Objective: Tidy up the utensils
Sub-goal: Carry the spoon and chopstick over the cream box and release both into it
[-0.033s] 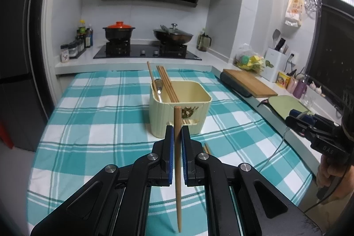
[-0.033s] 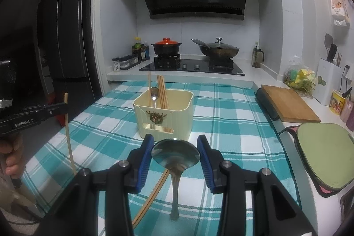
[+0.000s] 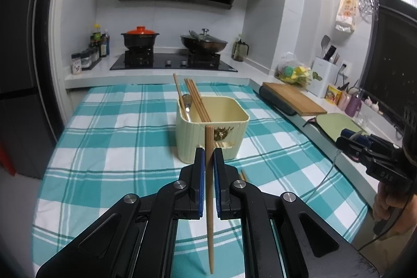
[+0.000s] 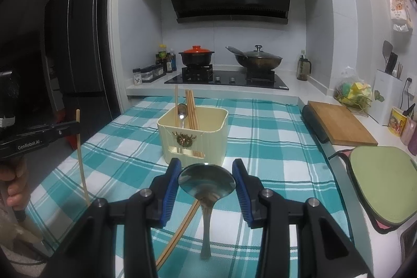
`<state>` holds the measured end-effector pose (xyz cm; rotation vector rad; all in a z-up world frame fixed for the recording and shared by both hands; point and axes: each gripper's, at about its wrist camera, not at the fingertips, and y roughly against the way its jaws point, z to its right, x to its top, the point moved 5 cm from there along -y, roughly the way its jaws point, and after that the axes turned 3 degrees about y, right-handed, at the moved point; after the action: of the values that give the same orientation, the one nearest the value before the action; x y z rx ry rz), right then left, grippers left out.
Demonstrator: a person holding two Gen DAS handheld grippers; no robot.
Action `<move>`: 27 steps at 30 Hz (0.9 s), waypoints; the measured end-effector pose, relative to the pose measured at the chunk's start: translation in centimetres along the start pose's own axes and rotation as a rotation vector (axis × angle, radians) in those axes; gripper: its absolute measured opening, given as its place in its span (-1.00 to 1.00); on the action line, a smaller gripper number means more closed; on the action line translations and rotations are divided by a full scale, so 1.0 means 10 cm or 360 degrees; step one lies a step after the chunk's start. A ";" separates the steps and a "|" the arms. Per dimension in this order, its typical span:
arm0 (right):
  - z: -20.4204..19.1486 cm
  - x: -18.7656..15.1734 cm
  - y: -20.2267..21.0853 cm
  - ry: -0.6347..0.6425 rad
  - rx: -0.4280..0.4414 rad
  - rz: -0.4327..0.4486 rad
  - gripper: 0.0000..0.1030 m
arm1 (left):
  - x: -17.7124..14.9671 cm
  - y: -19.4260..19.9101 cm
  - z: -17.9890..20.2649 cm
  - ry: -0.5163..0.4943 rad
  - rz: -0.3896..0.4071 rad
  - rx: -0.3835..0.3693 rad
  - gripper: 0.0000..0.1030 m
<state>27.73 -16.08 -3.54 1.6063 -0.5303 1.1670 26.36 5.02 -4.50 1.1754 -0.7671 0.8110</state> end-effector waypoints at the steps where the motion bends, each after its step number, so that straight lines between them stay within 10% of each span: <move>1: 0.00 0.02 0.00 -0.0001 0.0004 0.0003 -0.20 | 0.02 0.00 0.00 0.0002 0.0003 -0.0003 -0.91; 27: 0.18 1.17 -0.48 -0.0033 0.0154 0.0031 -0.20 | 1.50 -0.19 0.05 -0.0021 0.0203 -0.0054 -0.91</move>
<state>37.30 -13.49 4.50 1.7006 -0.5101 1.2075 35.50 6.24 7.55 1.1106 -0.8703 0.8932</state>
